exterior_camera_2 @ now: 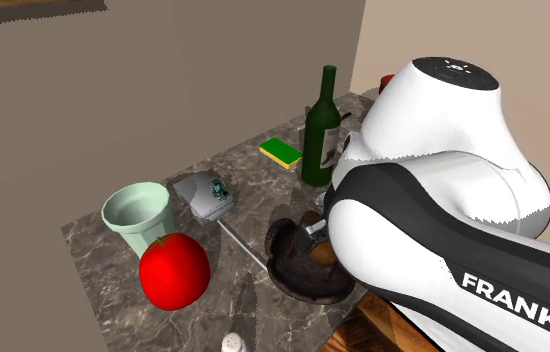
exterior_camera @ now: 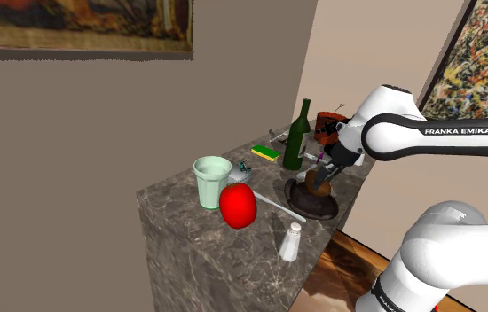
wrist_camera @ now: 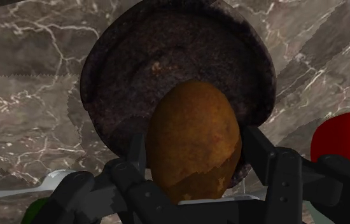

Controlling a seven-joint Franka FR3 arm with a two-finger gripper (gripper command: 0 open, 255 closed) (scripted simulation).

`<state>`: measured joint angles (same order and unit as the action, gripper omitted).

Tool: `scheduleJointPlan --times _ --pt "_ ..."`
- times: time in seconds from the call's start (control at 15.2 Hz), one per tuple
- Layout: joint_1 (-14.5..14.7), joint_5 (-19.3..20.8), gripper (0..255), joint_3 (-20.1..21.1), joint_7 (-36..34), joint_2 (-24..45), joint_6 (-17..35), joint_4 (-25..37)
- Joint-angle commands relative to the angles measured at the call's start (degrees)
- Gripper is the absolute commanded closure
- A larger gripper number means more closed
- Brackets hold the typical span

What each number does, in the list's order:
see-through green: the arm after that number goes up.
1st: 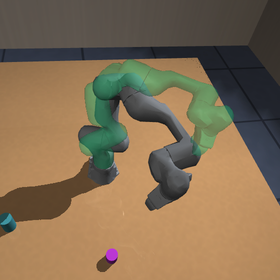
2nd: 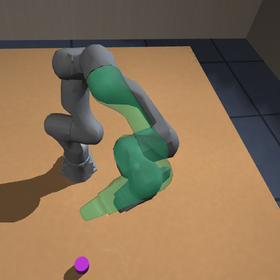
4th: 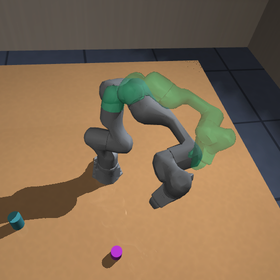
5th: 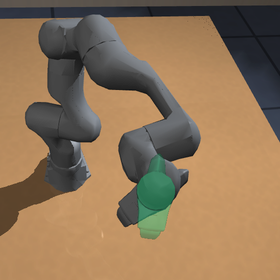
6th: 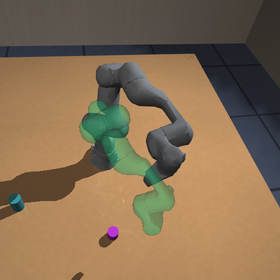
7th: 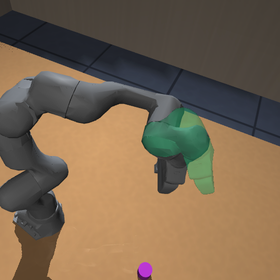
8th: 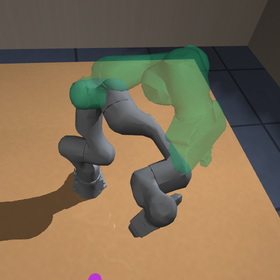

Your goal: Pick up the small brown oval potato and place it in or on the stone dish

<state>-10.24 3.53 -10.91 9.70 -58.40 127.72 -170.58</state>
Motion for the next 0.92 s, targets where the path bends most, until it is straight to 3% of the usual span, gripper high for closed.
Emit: scheduleJointPlan --times 0.0,0.07,0.4,0.66,0.86 --pt "-0.01 0.01 255 -0.01 0.01 0.00 0.02 -0.01" --pt "0.00 0.00 0 -0.01 0.01 0.00 0.01 -0.01" --pt "0.00 0.00 0 0.00 0.01 0.00 0.01 -0.01" --pt "-0.42 -0.31 0 0.66 -0.05 -4.95 -10.04 5.09" --pt "-0.43 -0.32 0 0.67 -0.04 -4.96 -10.04 5.09"
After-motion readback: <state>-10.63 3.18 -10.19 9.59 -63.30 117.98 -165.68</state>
